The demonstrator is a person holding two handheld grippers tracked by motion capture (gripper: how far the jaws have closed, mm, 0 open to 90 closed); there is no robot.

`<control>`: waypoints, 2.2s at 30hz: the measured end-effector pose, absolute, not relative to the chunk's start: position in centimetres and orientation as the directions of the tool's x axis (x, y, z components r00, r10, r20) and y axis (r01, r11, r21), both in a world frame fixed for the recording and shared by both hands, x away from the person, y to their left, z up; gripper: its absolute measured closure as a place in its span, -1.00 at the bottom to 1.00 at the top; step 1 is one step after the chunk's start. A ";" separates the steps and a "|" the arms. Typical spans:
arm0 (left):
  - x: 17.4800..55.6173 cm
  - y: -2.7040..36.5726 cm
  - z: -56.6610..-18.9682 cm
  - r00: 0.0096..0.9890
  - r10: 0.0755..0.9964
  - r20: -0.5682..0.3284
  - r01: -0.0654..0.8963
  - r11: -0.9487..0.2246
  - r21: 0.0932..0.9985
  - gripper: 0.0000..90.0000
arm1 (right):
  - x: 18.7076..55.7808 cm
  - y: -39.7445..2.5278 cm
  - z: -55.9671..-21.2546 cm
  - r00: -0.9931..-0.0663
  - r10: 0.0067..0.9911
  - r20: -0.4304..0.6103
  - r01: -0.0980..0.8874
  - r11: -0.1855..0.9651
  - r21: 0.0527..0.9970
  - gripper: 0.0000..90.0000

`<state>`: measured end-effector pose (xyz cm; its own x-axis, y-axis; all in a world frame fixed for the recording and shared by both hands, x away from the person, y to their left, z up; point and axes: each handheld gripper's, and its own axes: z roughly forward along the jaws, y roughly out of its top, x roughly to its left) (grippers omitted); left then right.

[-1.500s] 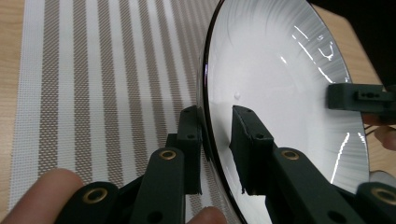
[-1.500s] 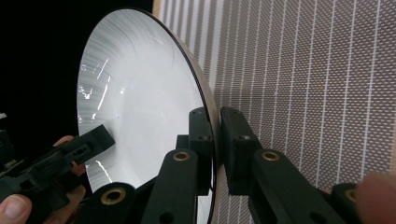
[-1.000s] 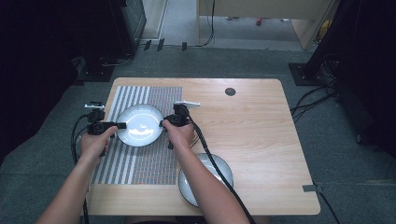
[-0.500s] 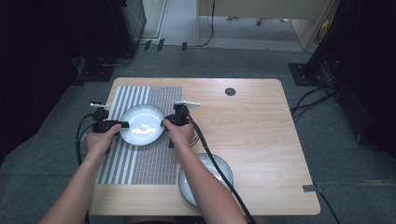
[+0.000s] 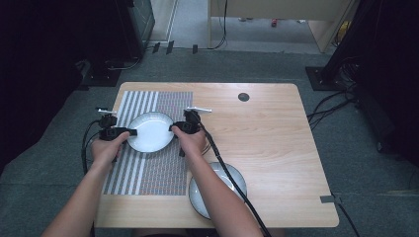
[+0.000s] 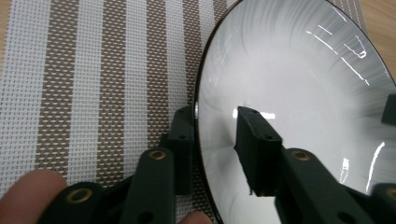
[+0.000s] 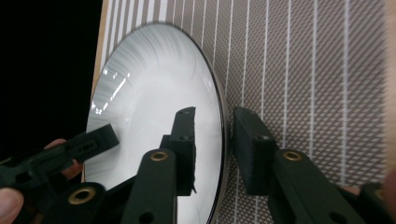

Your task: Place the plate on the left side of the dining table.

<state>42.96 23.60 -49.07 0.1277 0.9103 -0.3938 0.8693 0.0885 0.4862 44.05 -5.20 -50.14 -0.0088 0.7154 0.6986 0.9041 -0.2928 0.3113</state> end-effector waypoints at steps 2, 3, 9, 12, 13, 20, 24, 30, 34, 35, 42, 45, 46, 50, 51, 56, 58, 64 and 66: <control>42.8 23.4 -48.9 0.142 0.932 -0.334 0.853 0.056 0.518 0.20 | 44.0 -5.3 -49.9 -0.022 0.732 0.681 0.894 -0.292 0.341 0.46; 42.7 23.4 -48.8 0.148 0.926 -0.347 0.852 0.059 0.520 0.12 | 43.9 -5.4 -49.7 -0.030 0.751 0.660 0.888 -0.283 0.363 0.44; 41.9 23.9 -47.9 0.181 0.911 -0.370 0.821 0.068 0.567 -0.04 | 43.3 -6.3 -49.2 -0.053 0.755 0.654 0.882 -0.272 0.385 0.30; 41.3 23.7 -47.5 0.215 0.916 -0.338 0.789 0.040 0.613 -0.12 | 42.9 -6.8 -48.8 -0.085 0.800 0.593 0.864 -0.237 0.444 0.24; 41.0 23.4 -47.3 0.237 0.920 -0.313 0.775 0.015 0.632 -0.12 | 42.8 -7.0 -48.6 -0.092 0.799 0.595 0.865 -0.232 0.445 0.23; 40.0 22.6 -45.9 0.238 0.921 -0.307 0.781 0.006 0.624 -0.38 | 41.3 -9.0 -46.8 -0.196 0.807 0.557 0.793 -0.203 0.574 0.04; 39.3 22.0 -45.0 0.250 0.912 -0.324 0.775 0.012 0.631 -0.47 | 40.6 -10.0 -45.9 -0.201 0.809 0.553 0.784 -0.206 0.586 -0.13; 37.8 21.4 -43.9 0.319 0.895 -0.312 0.742 -0.032 0.669 -0.60 | 38.9 -11.8 -44.5 -0.241 0.811 0.533 0.773 -0.171 0.610 -0.28; 36.6 21.3 -43.1 0.341 0.882 -0.326 0.715 -0.018 0.699 -0.62 | 37.6 -13.3 -43.8 -0.277 0.820 0.500 0.756 -0.135 0.640 -0.34; 36.4 21.3 -42.9 0.346 0.881 -0.324 0.709 -0.020 0.705 -0.62 | 37.6 -13.3 -43.8 -0.277 0.820 0.500 0.756 -0.135 0.640 -0.34; 34.8 21.1 -41.8 0.377 0.871 -0.314 0.675 -0.026 0.738 -0.62 | 35.7 -15.2 -42.5 -0.318 0.840 0.439 0.719 -0.088 0.689 -0.36; 34.1 20.9 -41.4 0.391 0.865 -0.314 0.661 -0.027 0.750 -0.63 | 34.9 -15.9 -41.9 -0.340 0.841 0.421 0.702 -0.071 0.708 -0.38; 33.8 20.8 -41.3 0.397 0.863 -0.312 0.657 -0.030 0.754 -0.64 | 34.6 -16.1 -41.7 -0.344 0.841 0.417 0.697 -0.069 0.714 -0.38; 32.8 20.6 -41.0 0.416 0.855 -0.311 0.640 -0.032 0.768 -0.64 | 33.4 -17.0 -41.0 -0.362 0.840 0.405 0.680 -0.060 0.731 -0.39; 32.5 20.6 -40.9 0.419 0.854 -0.309 0.636 -0.033 0.771 -0.64 | 33.1 -17.3 -40.9 -0.365 0.838 0.405 0.677 -0.060 0.734 -0.39; 31.5 20.4 -40.7 0.430 0.855 -0.291 0.614 -0.041 0.788 -0.64 | 31.7 -18.8 -40.7 -0.369 0.849 0.379 0.655 -0.052 0.753 -0.39; 31.1 20.3 -40.7 0.431 0.856 -0.286 0.607 -0.041 0.793 -0.64 | 31.2 -19.4 -40.7 -0.365 0.858 0.362 0.646 -0.047 0.762 -0.40; 29.9 20.0 -41.0 0.445 0.848 -0.289 0.595 -0.039 0.803 -0.64 | 29.9 -21.6 -41.3 -0.364 0.856 0.366 0.628 -0.064 0.776 -0.40; 29.6 19.9 -41.1 0.452 0.844 -0.290 0.593 -0.042 0.804 -0.64 | 29.2 -22.8 -41.6 -0.362 0.856 0.370 0.619 -0.076 0.782 -0.41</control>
